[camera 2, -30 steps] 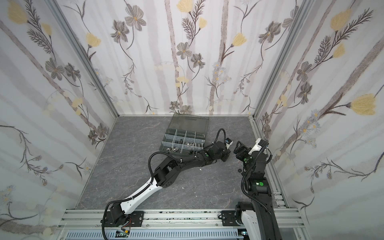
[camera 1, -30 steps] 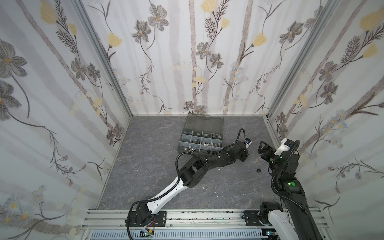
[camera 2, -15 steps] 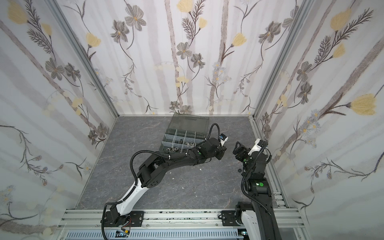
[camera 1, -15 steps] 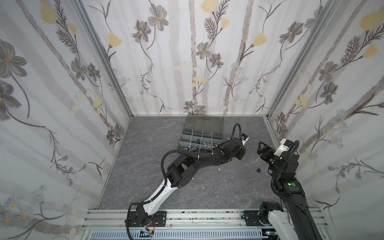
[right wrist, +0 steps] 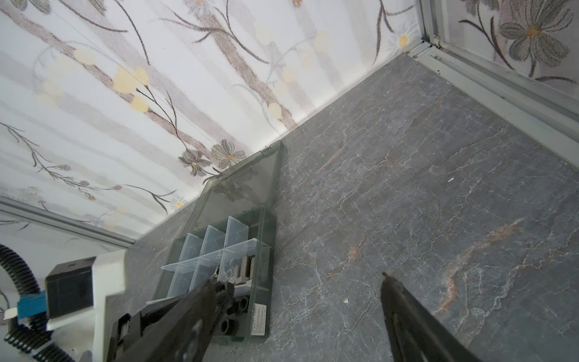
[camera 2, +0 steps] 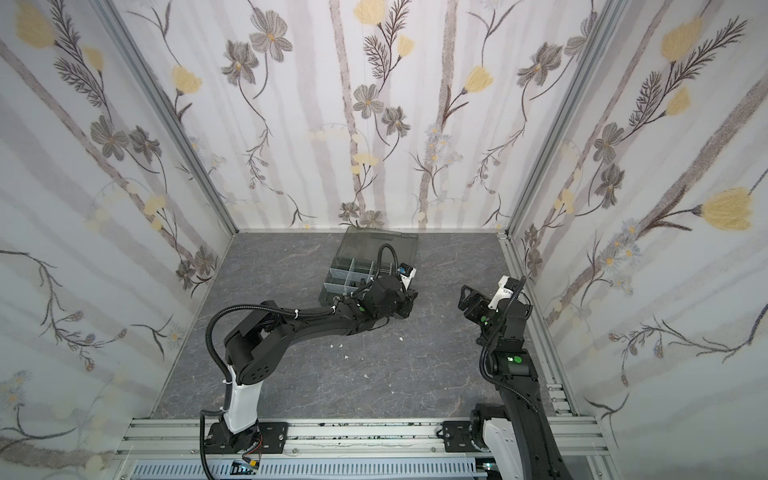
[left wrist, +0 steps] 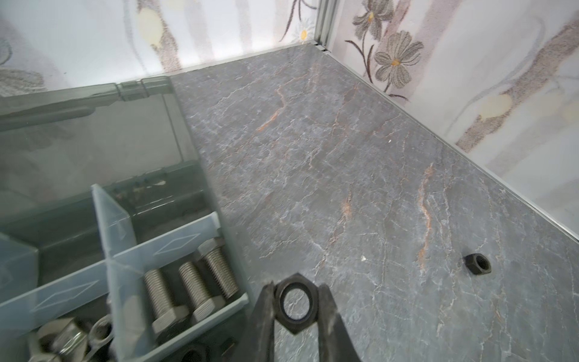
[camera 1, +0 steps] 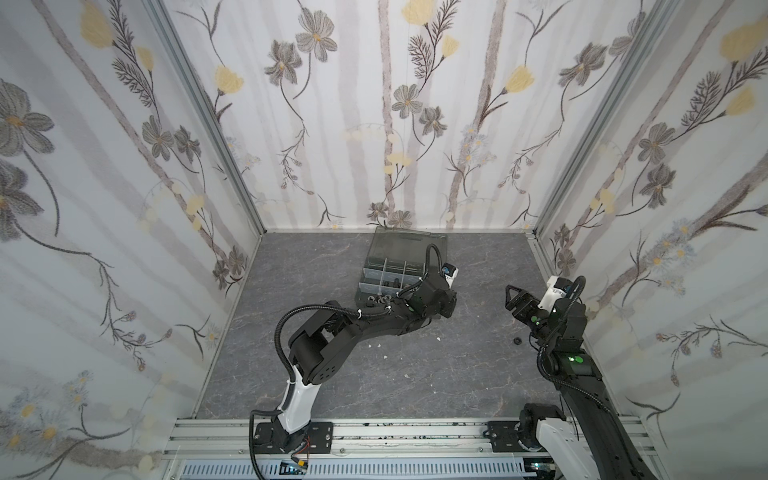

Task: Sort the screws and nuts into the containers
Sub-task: 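Release the nut into the box with the left gripper while the right lowers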

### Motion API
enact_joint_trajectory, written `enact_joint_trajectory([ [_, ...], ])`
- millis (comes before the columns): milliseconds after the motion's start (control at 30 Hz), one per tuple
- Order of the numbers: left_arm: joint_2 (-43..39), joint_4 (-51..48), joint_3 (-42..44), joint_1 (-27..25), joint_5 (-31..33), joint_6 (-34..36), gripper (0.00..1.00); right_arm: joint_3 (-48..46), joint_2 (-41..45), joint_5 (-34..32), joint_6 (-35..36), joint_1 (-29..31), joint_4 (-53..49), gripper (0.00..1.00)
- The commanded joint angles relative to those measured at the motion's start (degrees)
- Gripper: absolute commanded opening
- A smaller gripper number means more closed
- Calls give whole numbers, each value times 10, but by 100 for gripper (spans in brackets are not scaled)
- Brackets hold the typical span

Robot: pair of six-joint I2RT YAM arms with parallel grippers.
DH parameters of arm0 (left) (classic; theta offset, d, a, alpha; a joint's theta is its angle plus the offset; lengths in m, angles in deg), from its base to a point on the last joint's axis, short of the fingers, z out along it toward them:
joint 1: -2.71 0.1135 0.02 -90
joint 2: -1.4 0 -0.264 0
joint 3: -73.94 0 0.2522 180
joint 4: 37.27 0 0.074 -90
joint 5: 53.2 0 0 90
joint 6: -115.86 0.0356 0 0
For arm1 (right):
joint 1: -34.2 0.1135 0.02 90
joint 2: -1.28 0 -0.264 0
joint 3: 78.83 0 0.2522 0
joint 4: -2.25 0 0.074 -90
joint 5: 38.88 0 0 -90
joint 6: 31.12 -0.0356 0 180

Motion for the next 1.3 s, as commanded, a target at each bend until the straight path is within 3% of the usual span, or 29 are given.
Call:
enact_joint_trajectory([
  [0, -25, 28, 36, 7, 8, -24, 18, -6, -12, 23, -8, 1, 34, 84],
  [300, -59, 28, 104, 23, 12, -39, 18, -14, -42, 43, -20, 1, 47, 84],
  [567, -40, 13, 97, 43, -3, -54, 25, -13, -51, 47, -20, 1, 40, 83],
  [900, -61, 19, 98, 48, 3, -56, 43, 12, -93, 6, 2, 1, -30, 81],
  [1000, -92, 38, 124, 49, 4, -62, 47, 17, -103, -14, 10, 0, -45, 81],
  [1267, -192, 97, 233, 48, 26, -71, 71, 37, -132, -87, 36, 0, -90, 79],
])
